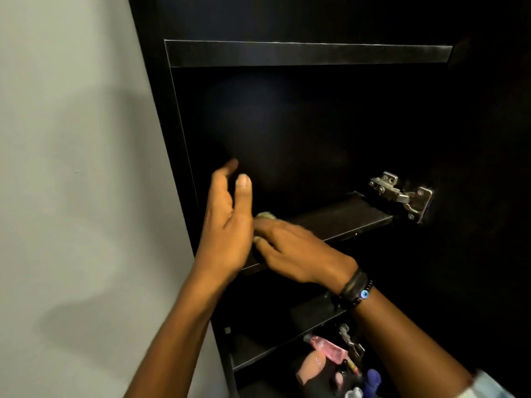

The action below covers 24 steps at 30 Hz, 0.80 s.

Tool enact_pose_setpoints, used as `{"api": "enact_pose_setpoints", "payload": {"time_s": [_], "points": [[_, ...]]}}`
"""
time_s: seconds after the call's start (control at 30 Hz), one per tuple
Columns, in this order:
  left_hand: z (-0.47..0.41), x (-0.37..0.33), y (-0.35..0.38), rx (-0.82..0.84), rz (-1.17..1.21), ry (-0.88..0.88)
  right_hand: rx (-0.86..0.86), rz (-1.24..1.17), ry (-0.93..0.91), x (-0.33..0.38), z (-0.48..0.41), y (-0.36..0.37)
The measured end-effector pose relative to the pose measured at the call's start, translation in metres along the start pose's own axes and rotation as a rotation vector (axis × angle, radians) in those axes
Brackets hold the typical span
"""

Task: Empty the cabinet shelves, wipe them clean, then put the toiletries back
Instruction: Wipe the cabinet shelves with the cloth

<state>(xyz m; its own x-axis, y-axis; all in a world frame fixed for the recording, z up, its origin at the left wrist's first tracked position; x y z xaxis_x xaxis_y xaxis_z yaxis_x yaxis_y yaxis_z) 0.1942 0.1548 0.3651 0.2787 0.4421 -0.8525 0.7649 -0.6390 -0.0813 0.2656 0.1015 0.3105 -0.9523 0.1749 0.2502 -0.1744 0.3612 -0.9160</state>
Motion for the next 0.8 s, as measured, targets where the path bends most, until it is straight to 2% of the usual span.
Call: {"api": "enact_pose_setpoints", "payload": {"time_s": [0.13,0.27,0.37,0.6,0.73,0.8], "points": [[0.005,0.0,-0.002,-0.005,-0.002,-0.029,0.065,-0.042,-0.084,0.044,0.004,0.016],[0.013,0.001,-0.003,-0.041,-0.123,0.028,-0.001,-0.092,-0.116,0.041,0.029,0.008],[0.015,-0.001,-0.003,-0.062,-0.168,0.048,-0.066,0.017,-0.014,0.003,0.054,-0.003],[0.018,0.011,0.006,0.01,-0.222,-0.027,-0.302,0.167,0.354,-0.107,0.102,-0.057],[0.02,0.009,0.011,0.034,-0.25,-0.015,-0.328,0.219,0.351,-0.116,0.097,-0.065],[0.023,-0.003,0.012,0.05,-0.247,0.049,-0.325,0.087,0.317,-0.109,0.091,-0.068]]}}
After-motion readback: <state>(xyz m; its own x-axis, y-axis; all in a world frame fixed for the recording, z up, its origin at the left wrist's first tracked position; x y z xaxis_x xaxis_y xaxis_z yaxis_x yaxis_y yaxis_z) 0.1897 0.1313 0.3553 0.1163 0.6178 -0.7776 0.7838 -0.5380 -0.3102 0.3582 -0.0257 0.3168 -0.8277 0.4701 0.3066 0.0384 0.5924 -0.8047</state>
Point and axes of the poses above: each hand's wrist, its own z-axis away from the middle knuckle, its own y-axis out of the palm, x = y × z, the point moved 9 cm from there along -z, towards the middle knuckle, and after that the axes turned 6 degrees about z, right-handed, at the moved point
